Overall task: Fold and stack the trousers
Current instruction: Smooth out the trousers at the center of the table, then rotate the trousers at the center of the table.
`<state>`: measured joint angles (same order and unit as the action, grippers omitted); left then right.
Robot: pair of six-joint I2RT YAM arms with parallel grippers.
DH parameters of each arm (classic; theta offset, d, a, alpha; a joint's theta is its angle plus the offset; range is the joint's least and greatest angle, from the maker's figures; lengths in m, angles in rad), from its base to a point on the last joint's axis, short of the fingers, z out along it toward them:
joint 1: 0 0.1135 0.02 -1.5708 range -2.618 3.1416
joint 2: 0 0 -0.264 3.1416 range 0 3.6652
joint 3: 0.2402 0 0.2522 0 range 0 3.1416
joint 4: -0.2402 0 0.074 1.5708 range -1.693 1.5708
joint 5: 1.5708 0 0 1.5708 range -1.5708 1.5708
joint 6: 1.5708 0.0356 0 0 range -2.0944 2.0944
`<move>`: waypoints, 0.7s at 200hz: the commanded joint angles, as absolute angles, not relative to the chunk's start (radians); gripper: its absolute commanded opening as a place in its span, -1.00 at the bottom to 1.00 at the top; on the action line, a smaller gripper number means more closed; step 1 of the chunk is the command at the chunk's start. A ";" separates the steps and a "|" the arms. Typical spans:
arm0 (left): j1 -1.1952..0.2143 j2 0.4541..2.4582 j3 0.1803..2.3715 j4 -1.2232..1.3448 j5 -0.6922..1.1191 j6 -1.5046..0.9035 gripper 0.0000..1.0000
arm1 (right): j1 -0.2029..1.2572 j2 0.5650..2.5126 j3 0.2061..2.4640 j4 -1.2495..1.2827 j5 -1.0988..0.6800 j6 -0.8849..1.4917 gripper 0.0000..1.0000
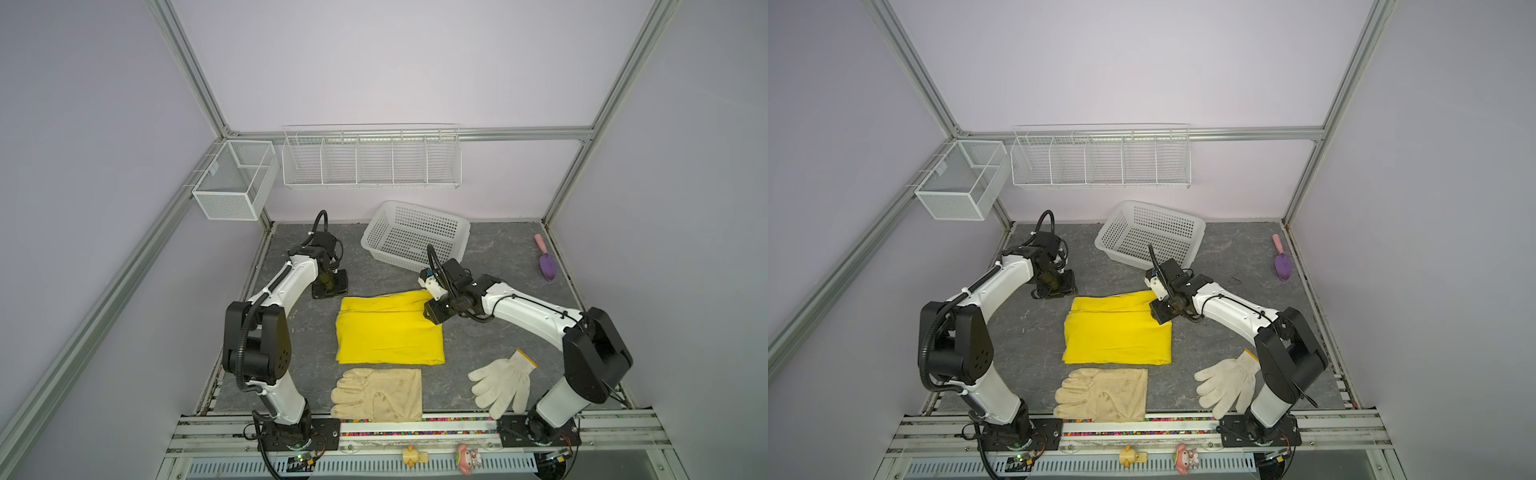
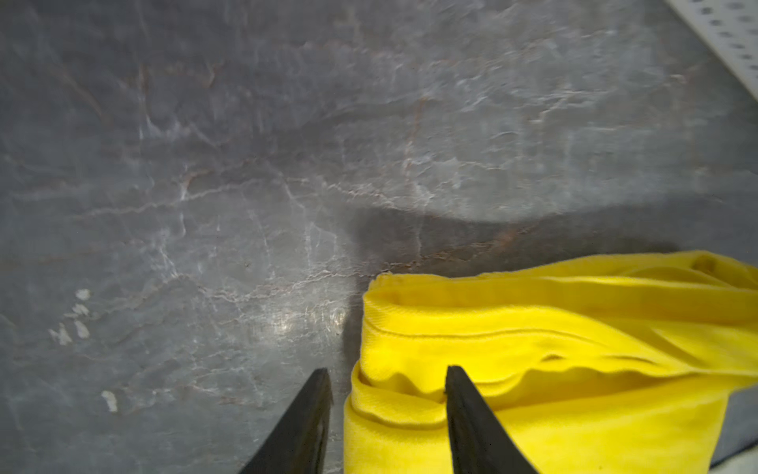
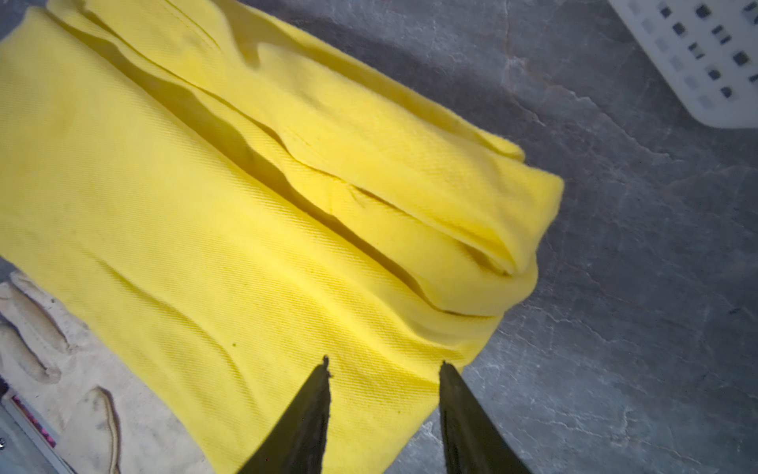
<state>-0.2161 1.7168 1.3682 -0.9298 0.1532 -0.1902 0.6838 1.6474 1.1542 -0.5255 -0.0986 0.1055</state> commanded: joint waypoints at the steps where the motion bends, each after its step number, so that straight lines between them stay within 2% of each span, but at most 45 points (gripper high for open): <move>1: -0.217 1.703 1.416 -0.956 0.261 -0.013 -0.07 | 0.703 1.646 1.148 -0.503 -0.144 0.103 -0.03; 38: -0.263 1.817 1.491 -0.935 0.266 0.064 -0.08 | 0.781 1.655 1.094 -0.419 -0.157 0.198 0.04; 74: -0.315 1.948 1.545 -0.941 0.270 0.056 -0.18 | 0.848 1.714 1.074 -0.387 -0.133 0.248 0.07; 140: -0.305 1.941 1.391 -0.945 0.173 -0.013 -0.34 | 0.862 1.919 1.224 -0.444 0.033 0.133 0.09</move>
